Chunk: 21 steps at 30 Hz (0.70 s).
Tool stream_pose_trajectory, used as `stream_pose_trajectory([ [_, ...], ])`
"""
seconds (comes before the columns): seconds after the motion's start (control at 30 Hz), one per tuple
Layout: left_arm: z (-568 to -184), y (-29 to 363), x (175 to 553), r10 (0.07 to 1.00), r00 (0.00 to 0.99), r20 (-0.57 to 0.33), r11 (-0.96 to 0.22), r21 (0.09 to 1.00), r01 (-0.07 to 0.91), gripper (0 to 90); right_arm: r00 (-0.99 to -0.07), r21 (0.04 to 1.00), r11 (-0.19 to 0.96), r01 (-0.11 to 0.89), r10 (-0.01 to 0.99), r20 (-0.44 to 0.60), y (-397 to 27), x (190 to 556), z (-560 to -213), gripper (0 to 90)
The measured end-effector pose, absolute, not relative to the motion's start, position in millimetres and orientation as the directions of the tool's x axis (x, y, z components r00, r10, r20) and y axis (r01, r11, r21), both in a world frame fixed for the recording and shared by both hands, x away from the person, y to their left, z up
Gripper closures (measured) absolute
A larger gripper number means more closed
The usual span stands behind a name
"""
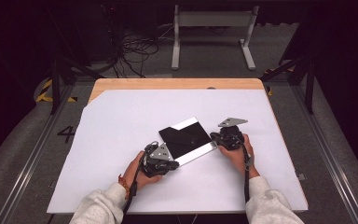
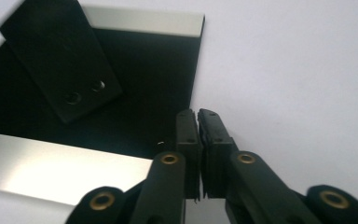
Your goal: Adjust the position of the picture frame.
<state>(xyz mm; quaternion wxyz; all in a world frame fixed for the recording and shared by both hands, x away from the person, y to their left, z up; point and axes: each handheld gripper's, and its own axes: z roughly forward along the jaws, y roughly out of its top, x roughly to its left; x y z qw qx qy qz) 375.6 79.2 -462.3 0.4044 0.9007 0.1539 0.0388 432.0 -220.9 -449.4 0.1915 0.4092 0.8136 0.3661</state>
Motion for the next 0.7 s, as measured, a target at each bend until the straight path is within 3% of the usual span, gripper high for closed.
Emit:
stream_pose_trajectory([
  [0.33, -449.6, 121.0, 411.6, 0.466, 0.883, -0.049, -0.541, 0.774, 0.329, 89.7, -0.692, 0.753, 0.473, 0.458, 0.721, -0.031, -226.0, 389.5, -446.4, 90.0],
  [0.7, -449.9, 129.3, 459.7, 0.571, 0.819, -0.060, -0.479, 0.785, 0.392, 90.0, -0.673, 0.735, 0.481, 0.479, 0.738, -0.045, -226.3, 378.8, -454.8, 90.0],
])
